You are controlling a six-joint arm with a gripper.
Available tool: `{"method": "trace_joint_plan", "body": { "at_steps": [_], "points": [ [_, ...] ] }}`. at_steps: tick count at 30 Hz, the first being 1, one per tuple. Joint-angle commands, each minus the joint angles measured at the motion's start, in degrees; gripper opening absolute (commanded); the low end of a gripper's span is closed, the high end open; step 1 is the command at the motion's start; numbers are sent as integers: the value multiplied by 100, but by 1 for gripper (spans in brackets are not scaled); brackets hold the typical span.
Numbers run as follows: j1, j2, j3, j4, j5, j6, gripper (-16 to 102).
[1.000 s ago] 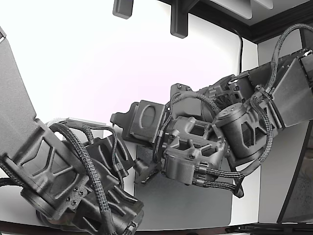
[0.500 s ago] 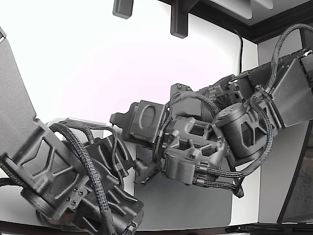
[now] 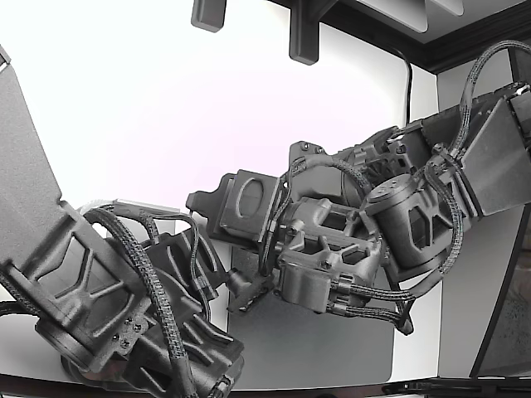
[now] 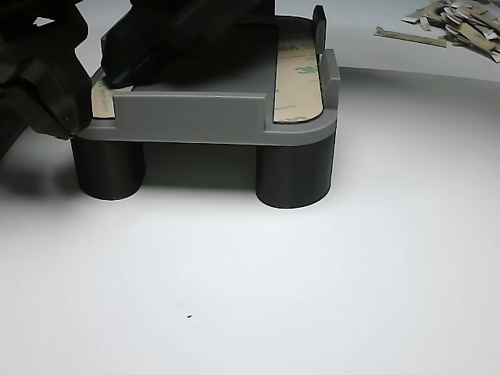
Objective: Peel off protective film from adhesive tape.
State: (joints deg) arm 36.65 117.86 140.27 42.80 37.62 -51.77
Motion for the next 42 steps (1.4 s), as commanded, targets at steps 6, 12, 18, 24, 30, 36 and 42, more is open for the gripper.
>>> {"method": "trace_joint_plan", "body": {
  "at_steps": [6,12,18,24,30,36,42],
  "points": [
    [-35,88,-97,-79,44,-9,-11],
    [-35,62,-105,-97,44,-9,-11],
    [-35,70,-88,-70,44,-9,-11],
    [-35,70,-79,-62,62,-18,-11],
    [-35,53,-79,-70,70,-18,-11],
    [-35,44,-105,-79,70,-18,-11],
    [-35,26,-132,-70,62,0,-11]
  ]
}}
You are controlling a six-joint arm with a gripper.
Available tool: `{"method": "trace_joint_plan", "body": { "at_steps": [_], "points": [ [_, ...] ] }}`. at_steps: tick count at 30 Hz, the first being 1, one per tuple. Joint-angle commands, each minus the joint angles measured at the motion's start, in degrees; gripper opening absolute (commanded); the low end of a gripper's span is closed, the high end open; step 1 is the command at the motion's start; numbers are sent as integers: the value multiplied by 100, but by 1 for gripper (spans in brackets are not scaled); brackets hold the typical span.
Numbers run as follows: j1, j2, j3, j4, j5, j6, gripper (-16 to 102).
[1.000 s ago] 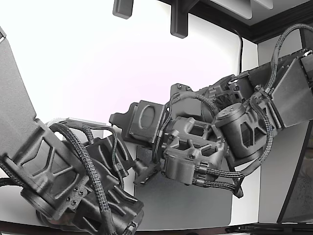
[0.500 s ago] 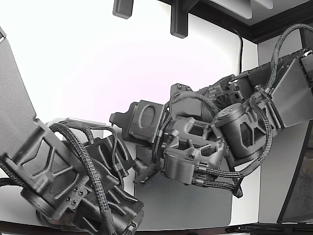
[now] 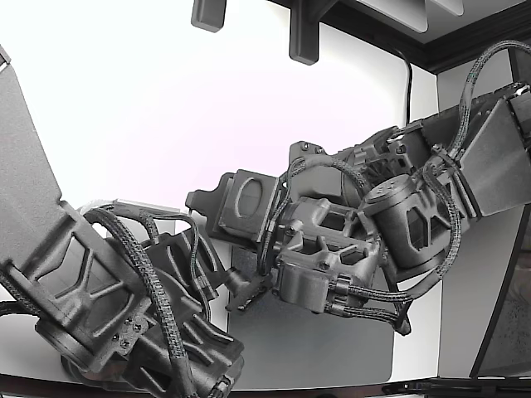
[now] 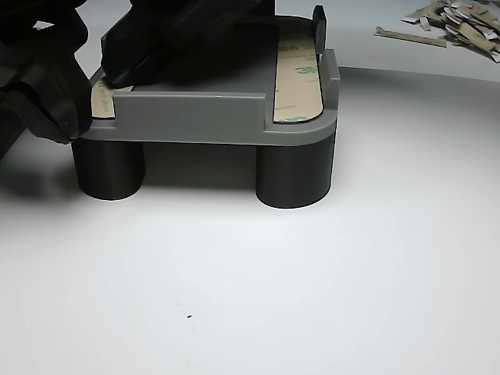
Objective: Peel off protective film from adhesive tape.
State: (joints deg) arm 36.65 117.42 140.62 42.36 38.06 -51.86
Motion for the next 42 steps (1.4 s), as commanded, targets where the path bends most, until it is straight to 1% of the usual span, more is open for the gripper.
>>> {"method": "trace_joint_plan", "body": {
  "at_steps": [1,42],
  "points": [
    [-35,79,-167,-18,18,9,-11],
    [0,-9,-281,18,79,26,-11]
  ]
}}
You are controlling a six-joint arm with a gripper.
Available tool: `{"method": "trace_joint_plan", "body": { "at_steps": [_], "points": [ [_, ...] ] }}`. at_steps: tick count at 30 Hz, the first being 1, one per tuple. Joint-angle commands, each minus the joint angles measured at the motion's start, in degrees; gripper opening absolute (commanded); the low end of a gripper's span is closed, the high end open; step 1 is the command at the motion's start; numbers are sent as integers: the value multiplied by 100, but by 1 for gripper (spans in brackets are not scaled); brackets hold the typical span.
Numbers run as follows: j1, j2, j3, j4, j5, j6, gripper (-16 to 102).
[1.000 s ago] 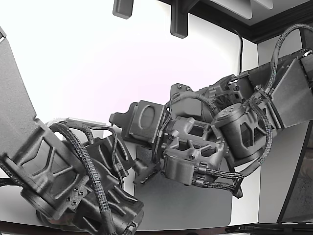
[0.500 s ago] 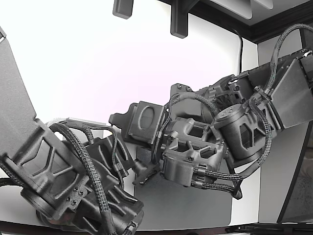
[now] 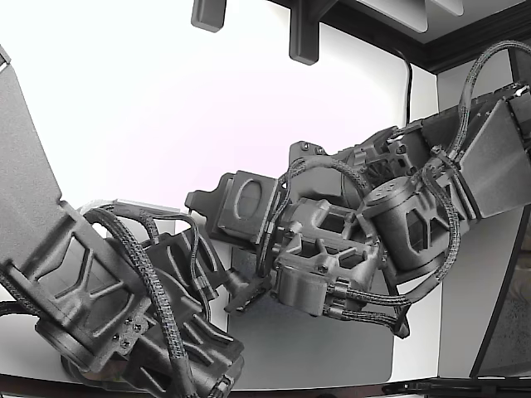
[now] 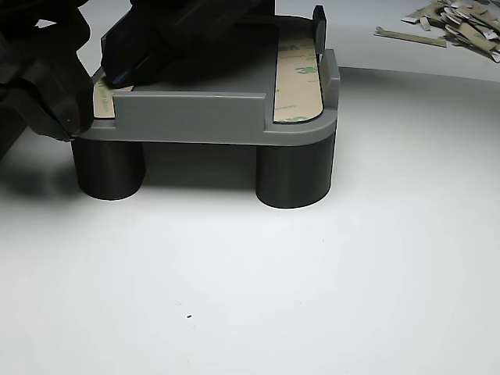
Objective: Peel off protective film from adhesive tape.
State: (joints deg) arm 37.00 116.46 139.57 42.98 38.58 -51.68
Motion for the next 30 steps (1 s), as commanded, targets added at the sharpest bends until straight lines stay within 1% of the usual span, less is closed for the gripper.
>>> {"method": "trace_joint_plan", "body": {
  "at_steps": [1,30],
  "points": [
    [-35,88,-176,-44,26,18,-11],
    [-18,26,-237,0,53,26,-11]
  ]
}}
